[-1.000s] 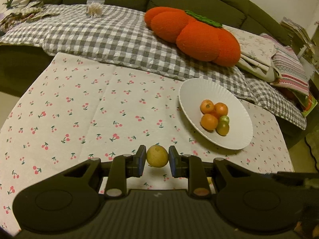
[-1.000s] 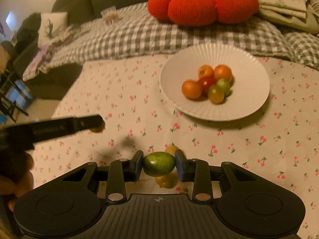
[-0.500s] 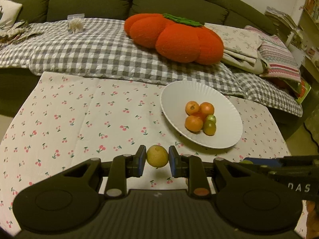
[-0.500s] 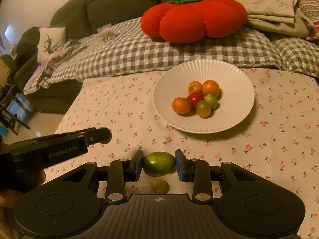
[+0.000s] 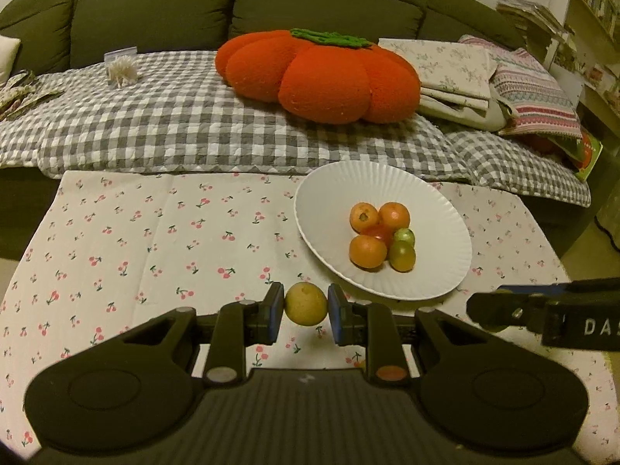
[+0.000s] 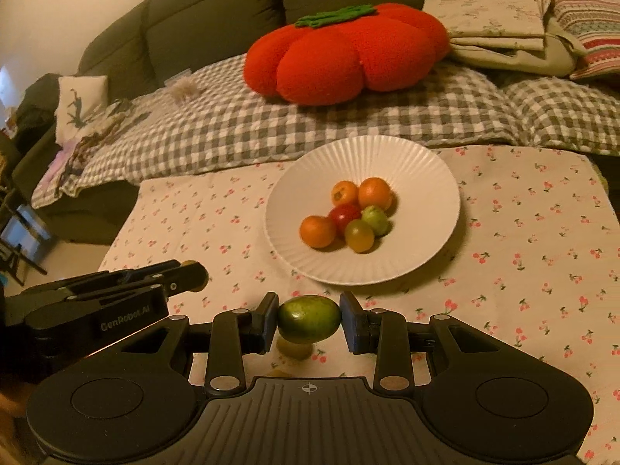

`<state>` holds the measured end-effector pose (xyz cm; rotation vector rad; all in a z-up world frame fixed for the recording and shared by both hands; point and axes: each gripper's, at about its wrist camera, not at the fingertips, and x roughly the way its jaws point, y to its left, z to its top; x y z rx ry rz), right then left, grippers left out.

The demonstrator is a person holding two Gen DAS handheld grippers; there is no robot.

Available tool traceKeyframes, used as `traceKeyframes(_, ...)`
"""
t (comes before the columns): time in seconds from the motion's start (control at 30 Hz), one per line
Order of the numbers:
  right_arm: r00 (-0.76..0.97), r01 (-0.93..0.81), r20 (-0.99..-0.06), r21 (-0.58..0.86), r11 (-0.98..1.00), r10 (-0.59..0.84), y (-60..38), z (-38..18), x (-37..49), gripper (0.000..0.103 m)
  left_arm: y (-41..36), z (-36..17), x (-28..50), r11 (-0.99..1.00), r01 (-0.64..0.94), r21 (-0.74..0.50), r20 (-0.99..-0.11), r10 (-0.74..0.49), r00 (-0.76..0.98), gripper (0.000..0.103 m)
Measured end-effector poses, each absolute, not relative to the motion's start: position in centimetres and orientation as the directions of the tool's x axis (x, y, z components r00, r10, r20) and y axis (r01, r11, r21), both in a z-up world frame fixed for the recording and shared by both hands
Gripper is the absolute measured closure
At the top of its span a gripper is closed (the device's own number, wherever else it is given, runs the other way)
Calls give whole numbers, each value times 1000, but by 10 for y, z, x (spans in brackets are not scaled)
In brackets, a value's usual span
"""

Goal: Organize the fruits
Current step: 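Carry the yellow fruit and green lime over the white plate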

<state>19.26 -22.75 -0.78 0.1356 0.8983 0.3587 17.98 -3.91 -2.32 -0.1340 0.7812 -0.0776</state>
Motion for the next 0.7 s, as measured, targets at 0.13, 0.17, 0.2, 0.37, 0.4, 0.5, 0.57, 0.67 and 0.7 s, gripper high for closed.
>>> traceKeyframes(0.13,578,-226,-738,264,938,347,-234,-8,199,70,-43,-26,188,991,27,-134,-699,-114,706,80)
traceKeyframes(0.17,580,-221,-738,264,939,344,-236,-8,200,70,-44,-26,190,991,28,-132,-700,-113,705,80)
traceKeyframes(0.2,582,-216,-738,264,940,341,-237,-8,202,70,-45,-27,193,991,29,-131,-701,-114,704,80)
traceKeyframes(0.37,589,-184,-742,263,947,321,-244,-12,210,70,-53,-31,204,993,46,-111,-700,-111,706,80)
traceKeyframes(0.4,590,-176,-743,263,949,316,-244,-13,213,70,-55,-33,207,993,52,-108,-699,-113,706,80)
traceKeyframes(0.5,594,-155,-745,264,952,303,-247,-16,220,70,-59,-35,214,992,71,-104,-691,-124,712,80)
traceKeyframes(0.57,600,-143,-744,263,954,295,-250,-17,225,70,-61,-36,219,992,83,-96,-682,-127,721,80)
traceKeyframes(0.67,606,-118,-745,262,958,279,-255,-21,234,70,-61,-39,227,990,105,-90,-667,-138,732,80)
traceKeyframes(0.7,609,-106,-746,261,959,270,-257,-23,237,70,-61,-40,230,990,111,-89,-663,-142,735,80)
